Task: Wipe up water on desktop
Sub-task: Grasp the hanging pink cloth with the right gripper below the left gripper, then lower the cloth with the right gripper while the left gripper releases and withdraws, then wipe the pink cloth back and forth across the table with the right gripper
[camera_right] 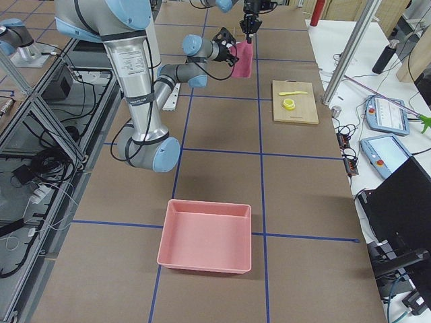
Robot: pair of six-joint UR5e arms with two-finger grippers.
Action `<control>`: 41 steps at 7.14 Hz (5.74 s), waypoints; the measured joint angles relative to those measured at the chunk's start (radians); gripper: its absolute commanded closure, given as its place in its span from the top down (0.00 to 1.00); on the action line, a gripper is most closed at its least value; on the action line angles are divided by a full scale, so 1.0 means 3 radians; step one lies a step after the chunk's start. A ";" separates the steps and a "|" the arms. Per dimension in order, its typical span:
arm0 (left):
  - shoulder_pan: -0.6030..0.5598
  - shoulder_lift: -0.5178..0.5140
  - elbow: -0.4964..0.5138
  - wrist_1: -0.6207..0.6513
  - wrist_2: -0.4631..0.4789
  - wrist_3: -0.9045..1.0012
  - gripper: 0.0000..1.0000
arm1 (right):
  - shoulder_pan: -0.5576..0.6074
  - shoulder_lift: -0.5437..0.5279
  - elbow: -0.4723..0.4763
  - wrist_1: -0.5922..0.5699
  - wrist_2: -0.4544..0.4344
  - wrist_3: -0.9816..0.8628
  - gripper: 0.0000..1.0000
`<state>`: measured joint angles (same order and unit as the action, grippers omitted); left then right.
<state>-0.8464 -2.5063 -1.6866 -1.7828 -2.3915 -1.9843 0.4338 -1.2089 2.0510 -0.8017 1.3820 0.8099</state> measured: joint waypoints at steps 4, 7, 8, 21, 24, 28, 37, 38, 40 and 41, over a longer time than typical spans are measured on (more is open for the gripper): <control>-0.0059 0.0141 -0.0020 -0.0162 -0.0015 0.0188 0.97 | 0.0039 -0.0161 0.0007 0.0043 -0.0001 0.0003 0.00; -0.0359 0.0586 -0.0260 -0.0169 -0.0018 0.0666 0.98 | -0.0032 -0.0470 -0.0180 -0.0026 0.0040 0.0195 0.00; -0.0419 0.0690 -0.0313 -0.0171 -0.0017 0.0753 0.98 | -0.0148 -0.0472 -0.0348 -0.0094 0.0052 0.0357 0.00; -0.0446 0.0960 -0.0520 -0.0296 0.0016 0.0800 0.98 | 0.0647 -0.1334 -0.0471 -0.0615 0.2379 0.0602 0.00; -0.0477 0.1047 -0.0528 -0.0302 0.0019 0.0877 0.98 | 0.0021 0.0025 -0.0537 -0.1982 0.1862 0.1246 0.00; -0.0719 0.1467 -0.0545 -0.0298 -0.0001 0.1793 0.98 | 0.0143 0.0130 -0.0608 -0.2228 0.1873 0.1254 0.00; -0.1624 0.2893 -0.0484 -0.0278 0.0099 0.5147 0.98 | 0.0332 -0.0466 -0.0286 -0.2244 0.2194 0.1008 0.00; -0.1638 0.2920 -0.0489 -0.0274 0.0092 0.5182 0.98 | 0.0114 -0.0182 -0.0378 -0.2245 0.2105 0.1370 0.00; -0.1649 0.2948 -0.0487 -0.0273 0.0084 0.5196 0.98 | -0.0068 0.0294 -0.0698 -0.2245 0.1989 0.1710 0.00; -0.1650 0.2982 -0.0490 -0.0280 0.0083 0.5197 0.98 | -0.0024 0.0307 -0.0730 -0.2239 0.2015 0.1698 0.00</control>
<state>-1.3414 -1.6118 -1.8335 -1.8669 -2.3667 -0.4251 0.4267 -1.1167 1.8322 -1.4733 1.9866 1.3194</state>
